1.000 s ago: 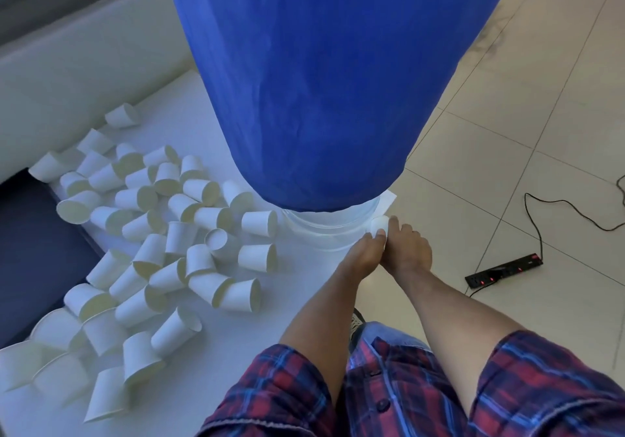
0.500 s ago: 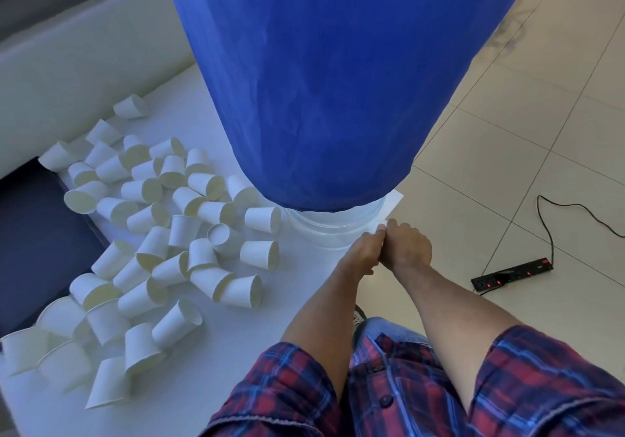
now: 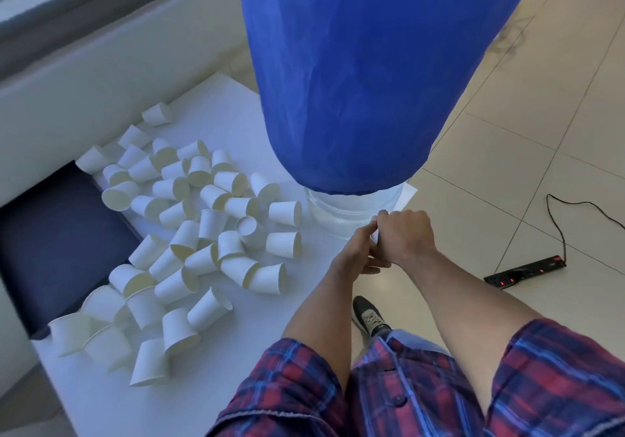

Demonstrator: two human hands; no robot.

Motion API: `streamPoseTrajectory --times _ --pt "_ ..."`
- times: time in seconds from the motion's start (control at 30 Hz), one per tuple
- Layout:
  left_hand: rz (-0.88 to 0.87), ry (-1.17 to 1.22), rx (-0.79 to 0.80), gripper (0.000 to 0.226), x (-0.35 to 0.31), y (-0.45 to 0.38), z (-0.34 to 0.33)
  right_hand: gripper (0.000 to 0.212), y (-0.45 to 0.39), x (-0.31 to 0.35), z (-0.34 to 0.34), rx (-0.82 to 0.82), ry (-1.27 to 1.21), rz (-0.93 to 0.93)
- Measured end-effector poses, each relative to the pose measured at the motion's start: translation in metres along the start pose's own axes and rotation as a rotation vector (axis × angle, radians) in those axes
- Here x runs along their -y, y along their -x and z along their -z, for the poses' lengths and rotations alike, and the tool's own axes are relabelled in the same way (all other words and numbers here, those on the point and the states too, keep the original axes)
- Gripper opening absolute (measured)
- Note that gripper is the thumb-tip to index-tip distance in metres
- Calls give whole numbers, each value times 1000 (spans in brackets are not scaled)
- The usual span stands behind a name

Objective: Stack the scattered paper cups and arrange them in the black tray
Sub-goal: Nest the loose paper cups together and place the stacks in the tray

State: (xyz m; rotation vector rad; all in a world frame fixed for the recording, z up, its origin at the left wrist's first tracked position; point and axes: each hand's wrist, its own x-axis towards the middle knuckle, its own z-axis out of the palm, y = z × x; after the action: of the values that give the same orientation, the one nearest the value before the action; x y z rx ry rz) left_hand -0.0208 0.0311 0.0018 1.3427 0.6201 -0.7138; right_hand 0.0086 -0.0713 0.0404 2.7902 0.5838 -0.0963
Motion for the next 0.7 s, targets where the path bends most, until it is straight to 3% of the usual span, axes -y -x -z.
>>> streamPoseTrajectory --times 0.13,0.3,0.4,0.6,0.7 --pt "-4 121 -72 56 15 16 33 37 5 34 6 -80 29 184" --pt "15 280 -167 66 42 46 88 56 1 84 11 -193 -16 424" --pt "5 357 -244 56 57 68 120 64 -1 116 20 -272 -75 552" --pt "-36 534 -407 40 84 112 165 53 0 167 36 -423 -81 826" --pt "-126 636 -550 41 100 131 182 64 -2 193 36 -467 -108 993"
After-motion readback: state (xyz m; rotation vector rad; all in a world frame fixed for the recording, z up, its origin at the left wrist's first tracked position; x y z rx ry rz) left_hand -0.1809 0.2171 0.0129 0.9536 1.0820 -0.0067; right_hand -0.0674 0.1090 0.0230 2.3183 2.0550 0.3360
